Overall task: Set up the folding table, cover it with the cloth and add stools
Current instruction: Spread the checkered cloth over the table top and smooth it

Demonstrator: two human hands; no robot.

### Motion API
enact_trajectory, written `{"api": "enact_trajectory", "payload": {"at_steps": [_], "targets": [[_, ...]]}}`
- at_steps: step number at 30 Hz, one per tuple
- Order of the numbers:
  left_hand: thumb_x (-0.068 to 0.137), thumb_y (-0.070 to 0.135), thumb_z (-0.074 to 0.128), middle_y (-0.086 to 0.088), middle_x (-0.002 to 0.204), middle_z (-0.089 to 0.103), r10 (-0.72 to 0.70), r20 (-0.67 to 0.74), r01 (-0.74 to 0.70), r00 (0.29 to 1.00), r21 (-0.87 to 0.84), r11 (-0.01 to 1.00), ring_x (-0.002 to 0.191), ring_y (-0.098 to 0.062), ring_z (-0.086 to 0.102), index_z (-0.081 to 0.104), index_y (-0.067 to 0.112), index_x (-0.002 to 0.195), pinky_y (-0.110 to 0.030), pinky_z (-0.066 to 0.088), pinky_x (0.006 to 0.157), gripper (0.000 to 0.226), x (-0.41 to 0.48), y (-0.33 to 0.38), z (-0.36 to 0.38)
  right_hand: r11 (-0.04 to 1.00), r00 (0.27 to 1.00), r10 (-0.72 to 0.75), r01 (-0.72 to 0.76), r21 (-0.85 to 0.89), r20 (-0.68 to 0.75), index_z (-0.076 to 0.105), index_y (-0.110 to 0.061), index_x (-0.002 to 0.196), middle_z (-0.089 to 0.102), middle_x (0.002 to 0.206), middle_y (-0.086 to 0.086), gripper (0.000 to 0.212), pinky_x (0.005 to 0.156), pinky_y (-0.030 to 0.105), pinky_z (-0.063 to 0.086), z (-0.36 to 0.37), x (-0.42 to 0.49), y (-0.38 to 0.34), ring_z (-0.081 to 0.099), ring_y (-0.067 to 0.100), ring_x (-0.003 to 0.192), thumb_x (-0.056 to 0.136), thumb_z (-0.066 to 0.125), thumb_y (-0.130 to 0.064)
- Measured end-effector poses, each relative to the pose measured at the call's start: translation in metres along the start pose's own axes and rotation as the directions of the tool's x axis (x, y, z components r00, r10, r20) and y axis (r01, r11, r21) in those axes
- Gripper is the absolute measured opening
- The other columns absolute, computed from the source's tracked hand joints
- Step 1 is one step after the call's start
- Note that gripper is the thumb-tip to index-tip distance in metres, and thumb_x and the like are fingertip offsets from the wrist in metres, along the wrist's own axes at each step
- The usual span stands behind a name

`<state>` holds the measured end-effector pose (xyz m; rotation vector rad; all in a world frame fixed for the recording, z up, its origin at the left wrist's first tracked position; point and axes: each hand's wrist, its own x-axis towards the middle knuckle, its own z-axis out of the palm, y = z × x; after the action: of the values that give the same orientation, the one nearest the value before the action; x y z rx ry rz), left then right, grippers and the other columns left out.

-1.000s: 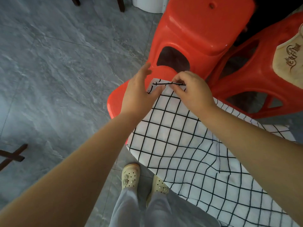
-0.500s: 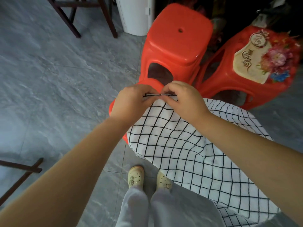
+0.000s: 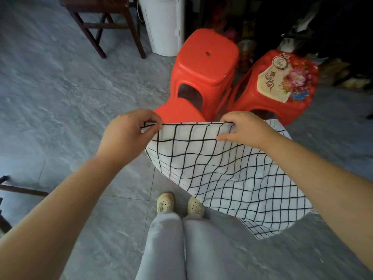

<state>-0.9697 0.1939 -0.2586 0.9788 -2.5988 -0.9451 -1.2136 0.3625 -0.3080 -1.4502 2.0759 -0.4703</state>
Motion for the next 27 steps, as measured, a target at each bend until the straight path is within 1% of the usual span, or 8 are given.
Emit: {"api": "enact_trajectory", "payload": {"at_steps": [5,8,11,14,19,21,24,27], "targets": [[0.086,0.021,0.066,0.01,0.089,0.068,-0.03,-0.072,0.033,0.997,0.037,0.999,0.086,-0.012,0.063,0.07,0.022,0.088,-0.031,0.049,0.074,0.004,-0.043,0.005,-0.044,0.998,0.999,0.006,-0.004,-0.062,0.033,0.068,-0.015,0.09,0.066,0.085,-0.003,0.014,0.075,0.036,0.046,-0.009,-0.022,-0.021,0.059,0.017,0.083,0.08,0.072,-0.025],[0.087,0.021,0.066,0.008,0.09,0.069,-0.068,-0.133,0.076,0.989,0.058,0.995,0.086,-0.014,0.063,0.07,0.022,0.089,-0.032,0.049,0.076,0.005,-0.071,0.001,-0.075,0.985,0.994,0.073,-0.058,-0.16,0.085,0.068,-0.016,0.09,0.068,0.087,-0.001,0.011,0.076,0.037,0.048,-0.006,-0.031,-0.024,0.061,0.02,0.087,0.08,0.069,-0.02],[0.087,0.02,0.066,0.014,0.089,0.068,-0.098,-0.16,0.107,0.982,0.052,0.993,0.087,-0.012,0.064,0.068,0.027,0.087,-0.035,0.051,0.078,0.007,-0.107,-0.011,-0.106,0.954,0.989,0.104,-0.071,-0.292,0.101,0.065,-0.021,0.086,0.067,0.086,-0.004,0.008,0.082,0.038,0.046,0.005,-0.041,-0.04,0.062,0.025,0.095,0.081,0.068,-0.026],[0.088,0.02,0.064,0.014,0.088,0.065,-0.115,-0.203,0.142,0.972,0.122,0.982,0.088,-0.013,0.062,0.067,0.027,0.088,-0.036,0.05,0.077,0.007,-0.148,-0.029,-0.136,0.949,0.999,0.028,-0.014,-0.316,0.041,0.066,-0.021,0.088,0.066,0.088,-0.002,0.011,0.08,0.038,0.045,0.017,-0.047,-0.08,0.06,0.025,0.094,0.082,0.068,-0.03],[0.089,0.022,0.063,0.002,0.095,0.069,-0.234,-0.349,0.303,0.907,0.157,0.94,0.09,-0.026,0.063,0.066,0.025,0.09,-0.035,0.045,0.074,0.005,-0.234,-0.076,-0.195,0.966,0.993,-0.065,0.089,-0.245,0.102,0.057,-0.03,0.071,0.06,0.07,-0.009,0.02,0.064,0.036,0.047,0.033,-0.056,-0.177,0.056,0.014,0.072,0.078,0.072,-0.04],[0.089,0.024,0.063,0.002,0.095,0.069,-0.283,-0.413,0.36,0.865,0.119,0.925,0.089,-0.024,0.062,0.062,0.038,0.084,-0.037,0.045,0.077,0.015,-0.276,-0.094,-0.224,0.963,0.98,-0.093,0.134,-0.236,0.176,0.053,-0.029,0.065,0.057,0.065,-0.008,0.025,0.061,0.035,0.042,0.045,-0.061,-0.217,0.053,0.01,0.066,0.077,0.074,-0.038],[0.088,0.023,0.062,0.004,0.089,0.065,-0.319,-0.521,0.405,0.791,0.056,0.913,0.088,-0.018,0.061,0.054,0.045,0.076,-0.036,0.045,0.08,0.027,-0.344,-0.12,-0.27,0.943,0.946,-0.121,0.204,-0.264,0.3,0.051,-0.03,0.064,0.055,0.065,-0.01,0.027,0.058,0.028,0.037,0.072,-0.068,-0.27,0.051,0.01,0.065,0.078,0.075,-0.034],[0.089,0.024,0.061,0.001,0.095,0.067,-0.343,-0.552,0.45,0.76,0.065,0.891,0.091,-0.023,0.061,0.058,0.041,0.083,-0.04,0.047,0.08,0.019,-0.403,-0.143,-0.303,0.931,0.932,-0.152,0.247,-0.27,0.33,0.059,-0.024,0.072,0.058,0.069,-0.009,0.019,0.061,0.029,0.038,0.107,-0.072,-0.323,0.053,0.014,0.069,0.08,0.073,-0.034]]}}
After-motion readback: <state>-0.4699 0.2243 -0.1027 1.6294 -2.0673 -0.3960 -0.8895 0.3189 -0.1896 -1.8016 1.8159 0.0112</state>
